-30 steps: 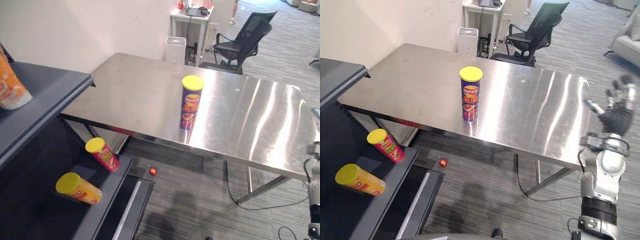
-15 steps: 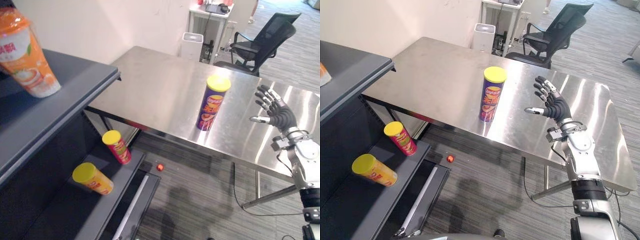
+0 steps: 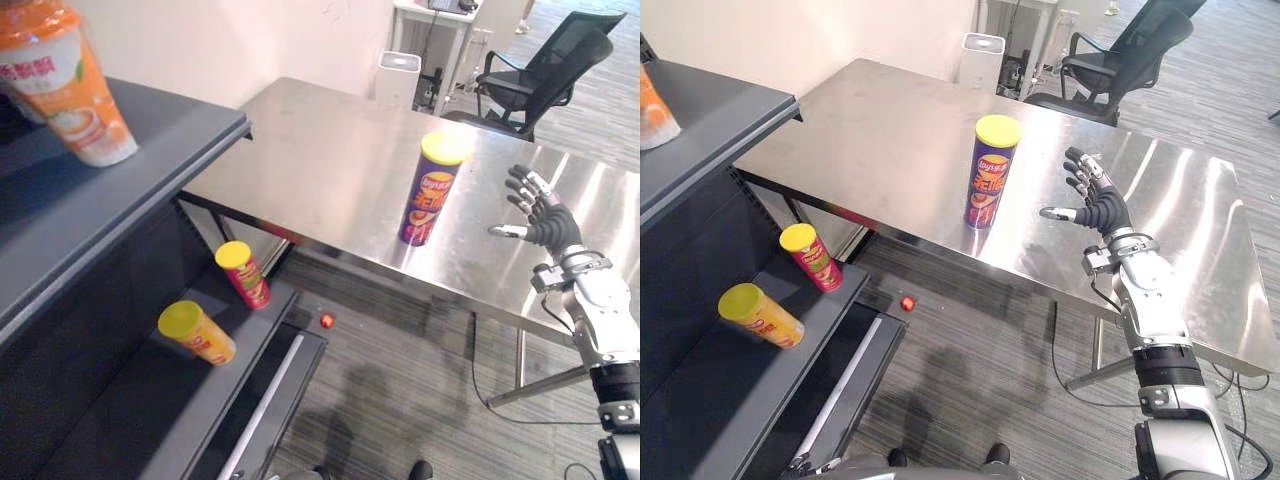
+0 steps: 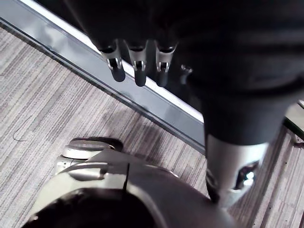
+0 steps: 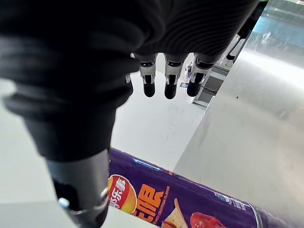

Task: Put the gum and the chips on the shelf.

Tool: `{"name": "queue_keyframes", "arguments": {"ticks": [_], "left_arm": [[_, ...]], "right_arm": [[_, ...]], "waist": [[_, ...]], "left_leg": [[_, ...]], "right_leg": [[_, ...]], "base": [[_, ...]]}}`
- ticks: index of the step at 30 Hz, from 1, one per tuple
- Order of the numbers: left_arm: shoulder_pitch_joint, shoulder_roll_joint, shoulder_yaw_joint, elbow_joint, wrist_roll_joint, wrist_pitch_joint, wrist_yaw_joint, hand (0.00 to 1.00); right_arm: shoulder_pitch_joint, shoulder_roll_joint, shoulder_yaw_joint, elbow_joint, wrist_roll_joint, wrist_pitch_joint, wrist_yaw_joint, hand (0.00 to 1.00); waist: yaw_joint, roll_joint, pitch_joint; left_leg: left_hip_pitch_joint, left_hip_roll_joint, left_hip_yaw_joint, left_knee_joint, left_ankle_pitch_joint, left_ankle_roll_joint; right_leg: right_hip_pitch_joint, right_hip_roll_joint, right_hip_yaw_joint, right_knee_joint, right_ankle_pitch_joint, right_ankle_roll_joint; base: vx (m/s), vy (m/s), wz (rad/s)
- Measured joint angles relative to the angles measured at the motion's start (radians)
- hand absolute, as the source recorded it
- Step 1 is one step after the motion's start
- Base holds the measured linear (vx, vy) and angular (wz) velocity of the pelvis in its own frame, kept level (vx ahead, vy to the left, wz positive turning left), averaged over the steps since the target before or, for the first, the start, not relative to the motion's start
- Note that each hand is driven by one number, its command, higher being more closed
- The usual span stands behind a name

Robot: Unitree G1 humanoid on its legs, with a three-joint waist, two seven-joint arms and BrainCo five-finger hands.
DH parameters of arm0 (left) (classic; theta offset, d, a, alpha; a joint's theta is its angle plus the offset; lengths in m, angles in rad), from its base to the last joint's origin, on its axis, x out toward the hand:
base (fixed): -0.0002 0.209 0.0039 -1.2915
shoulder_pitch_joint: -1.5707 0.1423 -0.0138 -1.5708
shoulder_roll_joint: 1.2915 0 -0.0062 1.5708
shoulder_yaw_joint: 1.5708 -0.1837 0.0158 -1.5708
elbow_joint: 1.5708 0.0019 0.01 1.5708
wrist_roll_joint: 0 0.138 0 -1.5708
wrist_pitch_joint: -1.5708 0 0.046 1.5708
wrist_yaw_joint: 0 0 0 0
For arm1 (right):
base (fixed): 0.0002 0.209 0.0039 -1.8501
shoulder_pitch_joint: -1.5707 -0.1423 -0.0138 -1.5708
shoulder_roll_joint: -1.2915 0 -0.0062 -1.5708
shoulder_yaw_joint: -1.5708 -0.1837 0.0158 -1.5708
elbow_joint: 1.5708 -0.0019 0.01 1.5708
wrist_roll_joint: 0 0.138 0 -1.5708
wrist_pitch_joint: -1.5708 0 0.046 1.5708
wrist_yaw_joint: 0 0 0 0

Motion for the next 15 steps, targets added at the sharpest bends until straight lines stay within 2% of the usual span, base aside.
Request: {"name": "queue_keyframes", "arguments": {"ticks": [4, 8, 15], "left_arm": [[0.0, 0.002, 0.001, 0.001, -0.011, 0.001, 0.0, 0.0], [0.003, 0.002, 0.002, 0.001, -0.017, 0.003, 0.001, 0.0], [0.003, 0.004, 0.005, 0.001, -0.021, 0.004, -0.001, 0.0]], "right_arm": [[-0.007, 0.003, 0.008, 0.041, -0.005, 0.011, -0.002, 0.0], [-0.008, 0.005, 0.009, 0.062, -0.022, 0.013, -0.014, 0.0], [-0.009, 0.005, 0.035, 0.074, -0.022, 0.018, -0.021, 0.0]], "waist": [[0.014, -0.006, 0.004], [0.014, -0.008, 0.005], [0.022, -0.014, 0.009]], "left_leg": [[0.001, -0.001, -0.005, -0.033, 0.032, -0.004], [0.003, 0.002, -0.022, -0.063, 0.058, -0.009], [0.0, 0.001, -0.031, -0.069, 0.066, -0.008]], "right_leg": [[-0.013, 0.001, 0.005, 0.0, 0.0, 0.001], [-0.017, 0.007, -0.002, 0.001, 0.0, 0.001], [-0.019, 0.006, -0.011, 0.002, 0.0, 0.001]], "base": [[-0.11, -0.049, 0.02], [-0.06, -0.037, 0.07], [-0.01, -0.008, 0.04]]}}
